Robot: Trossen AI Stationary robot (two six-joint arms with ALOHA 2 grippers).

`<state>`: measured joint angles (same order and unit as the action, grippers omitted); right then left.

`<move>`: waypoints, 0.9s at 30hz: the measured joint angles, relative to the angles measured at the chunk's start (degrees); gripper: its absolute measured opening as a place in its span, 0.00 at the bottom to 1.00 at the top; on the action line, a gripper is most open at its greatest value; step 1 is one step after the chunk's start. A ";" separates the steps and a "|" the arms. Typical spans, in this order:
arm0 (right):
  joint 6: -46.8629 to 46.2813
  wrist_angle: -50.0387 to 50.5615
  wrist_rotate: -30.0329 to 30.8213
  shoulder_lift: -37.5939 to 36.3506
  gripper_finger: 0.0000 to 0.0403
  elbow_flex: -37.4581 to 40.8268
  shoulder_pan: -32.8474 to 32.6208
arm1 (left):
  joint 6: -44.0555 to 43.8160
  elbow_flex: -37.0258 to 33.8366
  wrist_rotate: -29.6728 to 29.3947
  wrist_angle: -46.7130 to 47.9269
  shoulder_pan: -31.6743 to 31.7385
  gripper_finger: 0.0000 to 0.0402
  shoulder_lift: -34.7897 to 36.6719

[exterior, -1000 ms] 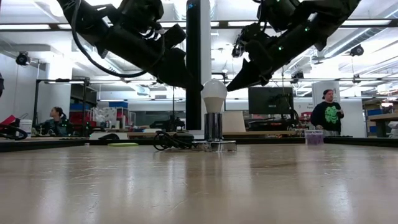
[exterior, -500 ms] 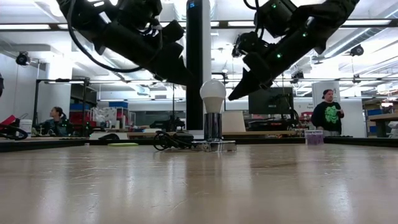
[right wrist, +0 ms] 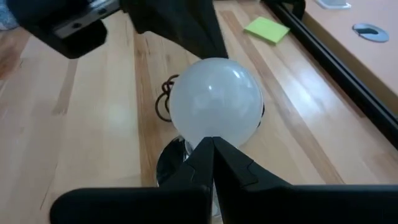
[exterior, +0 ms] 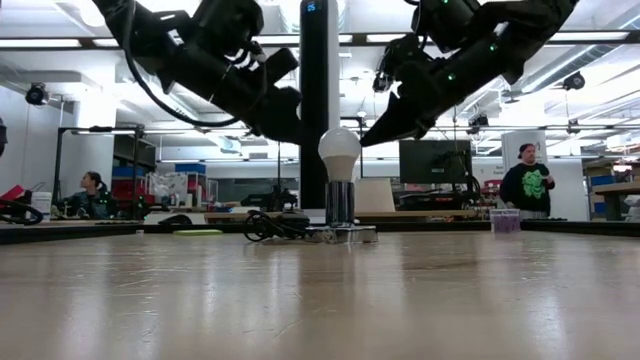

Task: Screw lightbulb
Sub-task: Remove the white lightbulb from the silver lamp

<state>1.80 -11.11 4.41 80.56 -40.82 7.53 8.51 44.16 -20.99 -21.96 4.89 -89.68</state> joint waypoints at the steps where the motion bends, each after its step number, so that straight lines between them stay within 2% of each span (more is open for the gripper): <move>1: -0.01 -0.08 0.02 0.20 0.00 0.00 -0.01 | 0.03 0.00 0.33 0.07 -0.07 0.00 -0.01; 5: -0.03 -0.33 0.11 0.85 0.00 0.00 -0.01 | 0.36 0.00 0.99 0.32 -0.89 0.00 0.19; 9: -0.19 0.20 3.95 0.99 0.00 0.04 0.00 | 0.53 -0.02 3.27 0.79 -1.39 0.00 0.73; 15: -0.21 -0.04 4.82 1.13 0.00 0.04 0.01 | -1.10 -0.02 4.87 3.16 -1.76 0.00 1.66; 23: -0.21 1.10 4.72 0.72 0.00 0.04 0.11 | -4.06 -0.02 3.65 8.70 -1.86 0.00 3.25; 27: -0.23 4.50 2.44 -0.67 0.00 0.04 0.00 | -4.51 -0.02 -2.41 10.08 -1.88 0.00 3.45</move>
<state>1.56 -6.61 6.85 79.89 -40.77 7.53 4.00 44.14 -23.40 -11.88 3.00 -86.23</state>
